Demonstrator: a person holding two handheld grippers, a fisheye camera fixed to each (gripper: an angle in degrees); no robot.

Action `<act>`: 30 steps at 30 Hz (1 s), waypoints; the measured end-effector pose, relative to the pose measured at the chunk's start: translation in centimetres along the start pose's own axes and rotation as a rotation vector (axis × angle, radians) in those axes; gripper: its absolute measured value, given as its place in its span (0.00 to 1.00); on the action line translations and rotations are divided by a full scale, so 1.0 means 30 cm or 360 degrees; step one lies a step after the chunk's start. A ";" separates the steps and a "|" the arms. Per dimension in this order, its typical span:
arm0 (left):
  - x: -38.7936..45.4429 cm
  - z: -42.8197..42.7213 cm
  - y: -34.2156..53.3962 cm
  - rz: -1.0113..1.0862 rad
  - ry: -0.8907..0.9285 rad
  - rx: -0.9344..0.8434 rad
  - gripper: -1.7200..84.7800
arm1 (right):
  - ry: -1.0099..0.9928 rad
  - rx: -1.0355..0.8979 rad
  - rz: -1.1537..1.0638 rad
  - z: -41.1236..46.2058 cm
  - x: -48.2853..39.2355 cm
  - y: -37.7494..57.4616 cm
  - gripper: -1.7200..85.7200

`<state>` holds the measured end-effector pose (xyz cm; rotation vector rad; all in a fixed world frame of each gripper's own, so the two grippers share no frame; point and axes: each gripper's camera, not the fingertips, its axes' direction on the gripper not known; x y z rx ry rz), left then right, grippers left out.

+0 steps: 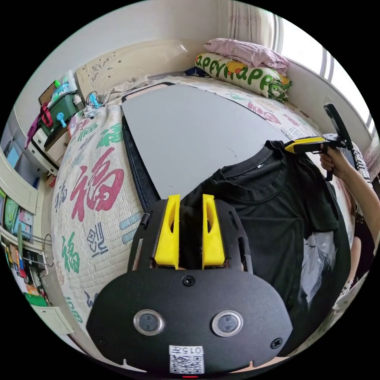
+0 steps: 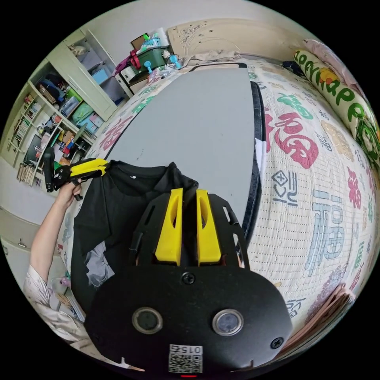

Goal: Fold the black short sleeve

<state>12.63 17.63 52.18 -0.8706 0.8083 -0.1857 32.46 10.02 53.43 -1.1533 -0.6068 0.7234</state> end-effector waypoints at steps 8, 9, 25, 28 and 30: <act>0.032 -0.137 -0.065 0.0002 -0.0069 0.0119 0.03 | 0.0177 0.0168 0.0008 -0.075 0.061 0.026 0.02; 0.031 -0.188 -0.067 -0.0010 -0.0095 0.0194 0.03 | 0.0211 0.0217 0.0003 -0.108 0.066 0.028 0.02; 0.434 -0.795 0.928 0.0392 0.0342 0.0627 0.03 | -0.0384 0.0370 -0.0427 -0.672 0.094 1.269 0.02; 0.595 -0.721 1.214 0.0479 0.0427 0.0413 0.03 | -0.0394 0.0296 -0.0398 -0.565 0.096 1.685 0.02; 0.637 -0.652 1.369 0.0392 0.0477 0.0287 0.03 | -0.0452 0.0218 -0.0345 -0.464 0.123 1.902 0.02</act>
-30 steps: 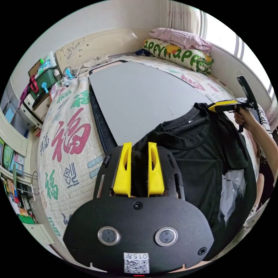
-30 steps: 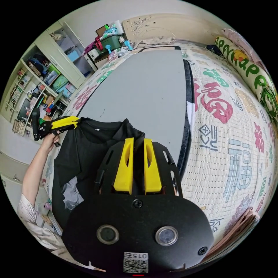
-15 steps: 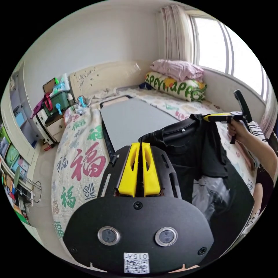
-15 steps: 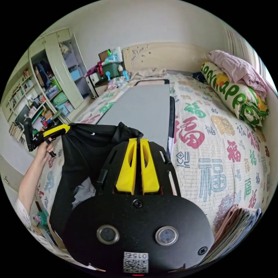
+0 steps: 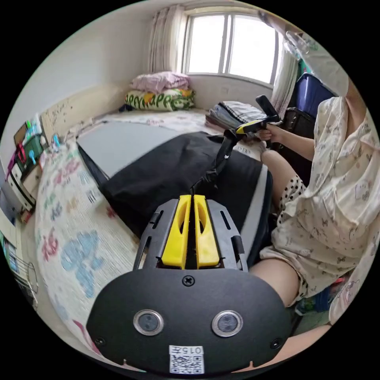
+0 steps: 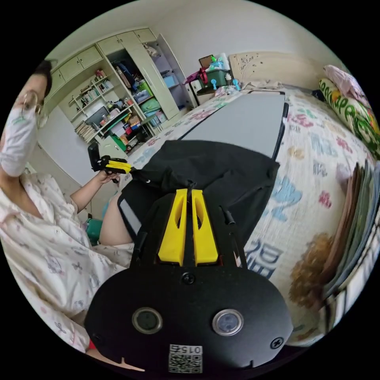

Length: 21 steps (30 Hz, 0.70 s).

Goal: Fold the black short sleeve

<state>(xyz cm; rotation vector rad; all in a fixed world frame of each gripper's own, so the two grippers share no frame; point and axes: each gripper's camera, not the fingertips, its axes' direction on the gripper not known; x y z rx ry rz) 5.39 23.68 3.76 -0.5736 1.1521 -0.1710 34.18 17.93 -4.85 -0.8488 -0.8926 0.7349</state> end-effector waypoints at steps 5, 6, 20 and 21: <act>0.055 -0.036 0.134 -0.0118 -0.0034 0.0080 0.03 | 0.0023 0.0008 0.0067 -0.010 0.041 0.223 0.02; 0.077 -0.056 0.139 -0.0099 -0.0059 0.0093 0.03 | 0.0024 0.0018 0.0043 -0.030 0.042 0.253 0.02; 0.149 -0.041 0.385 -0.0179 -0.0038 -0.0052 0.04 | 0.0246 -0.0171 0.0139 -0.017 0.251 0.610 0.06; 0.113 -0.082 0.405 -0.0269 -0.0108 0.0029 0.04 | 0.0303 -0.0138 0.0168 -0.047 0.270 0.632 0.08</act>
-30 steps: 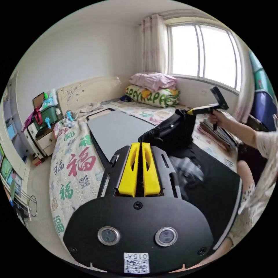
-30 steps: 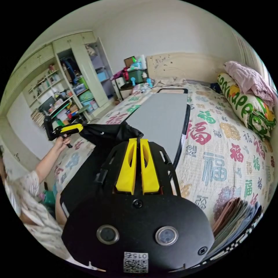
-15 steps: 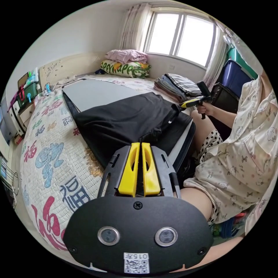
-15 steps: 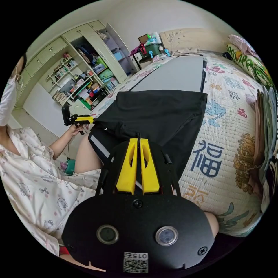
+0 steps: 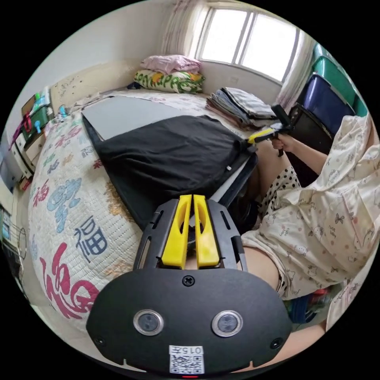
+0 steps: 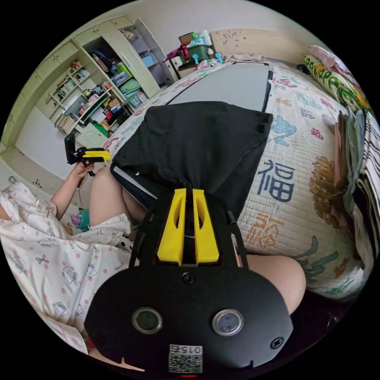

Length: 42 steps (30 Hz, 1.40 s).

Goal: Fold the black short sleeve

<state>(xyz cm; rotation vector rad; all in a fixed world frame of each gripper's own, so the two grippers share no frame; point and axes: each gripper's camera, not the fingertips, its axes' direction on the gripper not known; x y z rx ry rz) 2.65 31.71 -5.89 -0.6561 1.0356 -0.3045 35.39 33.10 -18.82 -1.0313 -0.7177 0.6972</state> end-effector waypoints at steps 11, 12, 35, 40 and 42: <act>-0.580 0.095 -0.039 -0.0898 0.0079 0.0403 0.15 | -0.0355 0.0193 -0.0467 0.205 -0.347 -0.066 0.13; -0.625 0.141 -0.042 -0.0946 0.0096 0.0390 0.15 | -0.0416 0.0157 -0.0553 0.284 -0.423 -0.083 0.14; -0.693 0.338 -0.040 -0.0827 -0.0117 0.0291 0.01 | -0.0408 -0.0179 -0.0810 0.885 -0.575 0.049 0.02; -0.684 0.352 -0.052 -0.0848 -0.0127 0.0243 0.01 | -0.0165 -0.0033 -0.0794 0.871 -0.568 0.081 0.03; -0.681 0.350 -0.055 -0.0864 -0.0110 0.0231 0.01 | -0.0214 -0.0064 -0.0830 0.883 -0.577 0.075 0.09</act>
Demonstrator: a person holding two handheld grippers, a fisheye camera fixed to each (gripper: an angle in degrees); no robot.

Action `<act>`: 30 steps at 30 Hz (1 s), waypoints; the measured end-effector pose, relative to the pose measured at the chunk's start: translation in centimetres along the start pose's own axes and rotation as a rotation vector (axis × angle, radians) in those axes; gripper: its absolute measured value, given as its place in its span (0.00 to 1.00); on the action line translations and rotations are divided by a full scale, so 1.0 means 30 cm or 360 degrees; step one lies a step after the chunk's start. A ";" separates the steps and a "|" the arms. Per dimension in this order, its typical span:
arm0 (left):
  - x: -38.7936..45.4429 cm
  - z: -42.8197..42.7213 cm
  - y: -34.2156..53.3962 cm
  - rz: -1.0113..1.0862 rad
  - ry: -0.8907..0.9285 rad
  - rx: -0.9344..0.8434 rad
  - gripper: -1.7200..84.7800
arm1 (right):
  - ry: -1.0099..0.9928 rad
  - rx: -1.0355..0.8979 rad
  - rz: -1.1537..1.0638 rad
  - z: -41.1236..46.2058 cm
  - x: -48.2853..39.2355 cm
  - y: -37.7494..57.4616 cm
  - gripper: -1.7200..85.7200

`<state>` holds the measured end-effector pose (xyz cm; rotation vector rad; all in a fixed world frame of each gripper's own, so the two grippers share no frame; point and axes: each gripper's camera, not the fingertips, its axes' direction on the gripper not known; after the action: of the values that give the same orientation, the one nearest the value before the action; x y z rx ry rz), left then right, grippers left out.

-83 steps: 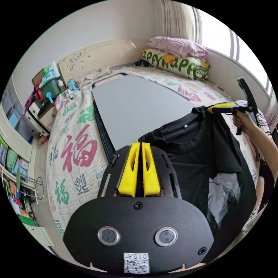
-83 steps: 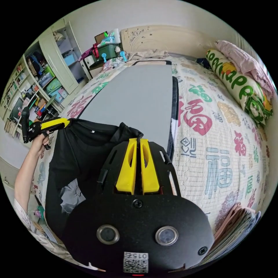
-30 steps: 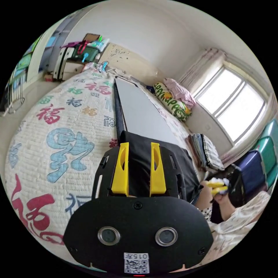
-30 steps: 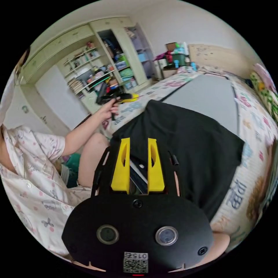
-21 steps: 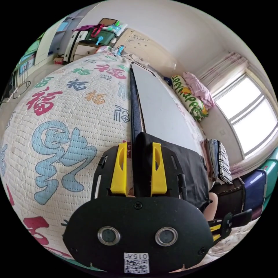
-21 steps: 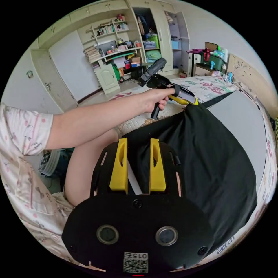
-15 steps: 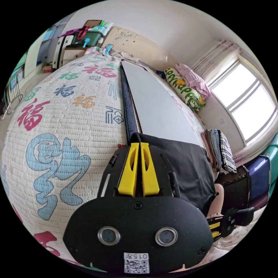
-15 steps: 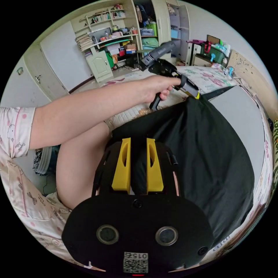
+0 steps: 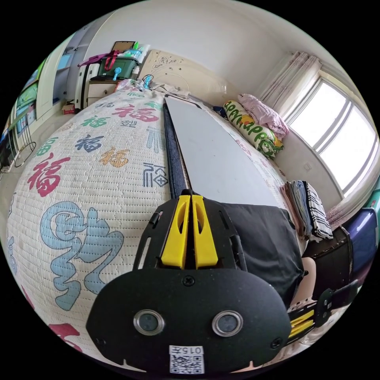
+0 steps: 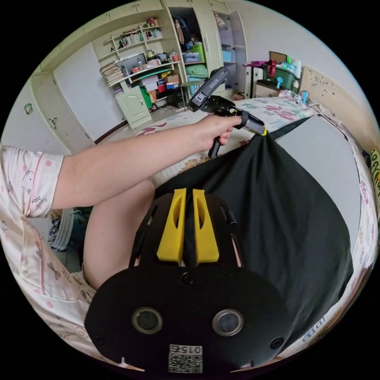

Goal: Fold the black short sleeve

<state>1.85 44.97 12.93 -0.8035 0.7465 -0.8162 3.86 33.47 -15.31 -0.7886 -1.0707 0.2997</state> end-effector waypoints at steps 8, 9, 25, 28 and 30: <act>0.011 -0.044 -0.014 -0.0027 0.0066 -0.0005 0.01 | 0.0104 -0.0149 0.0045 0.066 -0.020 -0.047 0.05; 0.022 -0.055 -0.019 -0.0010 0.0061 0.0000 0.01 | 0.0071 -0.0131 0.0069 0.042 -0.020 -0.053 0.03; 0.230 -0.129 -0.151 0.0241 -0.0318 -0.0138 0.03 | -0.0175 0.0030 0.0093 -0.318 -0.146 -0.147 0.02; 0.314 -0.259 -0.147 0.0405 -0.0416 -0.0055 0.03 | -0.0096 0.0118 0.0136 -0.549 -0.093 -0.069 0.07; 0.409 -0.370 -0.112 0.0625 -0.0365 -0.0028 0.04 | 0.0077 0.0156 0.0236 -0.742 -0.018 0.022 0.09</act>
<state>-2.44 29.67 7.22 -0.7210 0.6777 -0.3588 23.06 24.05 -21.58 -0.7849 -0.9469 0.4537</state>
